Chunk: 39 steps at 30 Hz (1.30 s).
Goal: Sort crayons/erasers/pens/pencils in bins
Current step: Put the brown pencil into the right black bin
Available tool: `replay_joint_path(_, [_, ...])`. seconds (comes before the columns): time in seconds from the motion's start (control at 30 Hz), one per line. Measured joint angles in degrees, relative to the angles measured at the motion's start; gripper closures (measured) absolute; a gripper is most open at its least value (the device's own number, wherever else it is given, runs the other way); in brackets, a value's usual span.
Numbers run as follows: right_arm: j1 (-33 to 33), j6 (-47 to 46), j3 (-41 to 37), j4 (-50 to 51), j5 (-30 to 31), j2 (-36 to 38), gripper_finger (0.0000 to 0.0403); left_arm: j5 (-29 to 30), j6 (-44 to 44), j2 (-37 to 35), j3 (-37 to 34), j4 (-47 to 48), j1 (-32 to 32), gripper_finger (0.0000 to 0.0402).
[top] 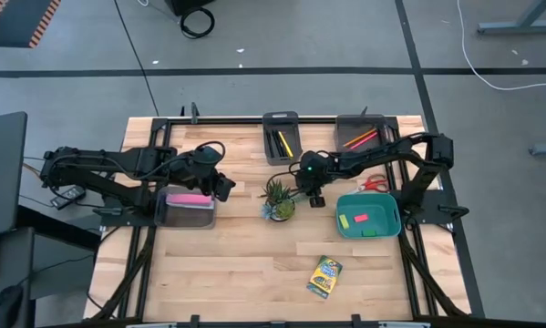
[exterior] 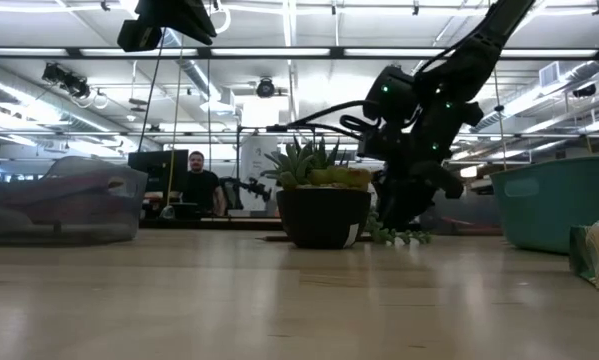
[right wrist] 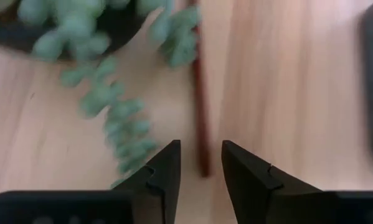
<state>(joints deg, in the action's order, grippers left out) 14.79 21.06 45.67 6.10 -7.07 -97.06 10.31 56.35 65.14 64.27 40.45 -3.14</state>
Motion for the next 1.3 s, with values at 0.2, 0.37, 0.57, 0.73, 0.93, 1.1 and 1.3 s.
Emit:
replay_joint_path(0.2, [0.13, -0.19, 0.32, -0.06, -2.64, -3.01, 0.0281, -0.04, 0.30, 0.00, 0.00, -0.06, 0.00, 0.0353])
replay_joint_path(0.37, [0.11, -0.09, 0.37, 1.50, -1.26, -3.23, 0.0289, -0.04, 1.53, 0.00, 0.00, -0.07, 0.00, 0.0350])
replay_joint_path(0.57, [0.46, 1.33, 0.61, 4.42, -0.29, -3.21, 0.0324, -0.04, 1.51, 0.00, 0.00, -0.05, 0.00, 0.0351])
replay_joint_path(0.73, [0.46, 1.75, 0.59, 4.97, 0.02, -3.21, 0.0369, -0.05, 1.66, 0.00, 0.00, -0.05, 0.00, 0.0350])
replay_joint_path(0.93, [1.38, 3.19, 0.49, 9.26, 1.90, -1.51, 0.0386, -0.07, 2.39, 0.00, 0.00, -0.03, 0.00, 0.0356])
replay_joint_path(1.1, [4.68, 2.77, 0.00, 17.64, 5.37, 2.30, 0.0389, -0.04, 1.07, 0.00, 0.00, 0.00, 0.00, 0.0354])
replay_joint_path(1.3, [9.25, 4.44, -0.60, 31.27, 5.97, 8.62, 0.0394, 0.07, -0.69, 0.00, 0.00, 0.02, 0.13, 0.0358])
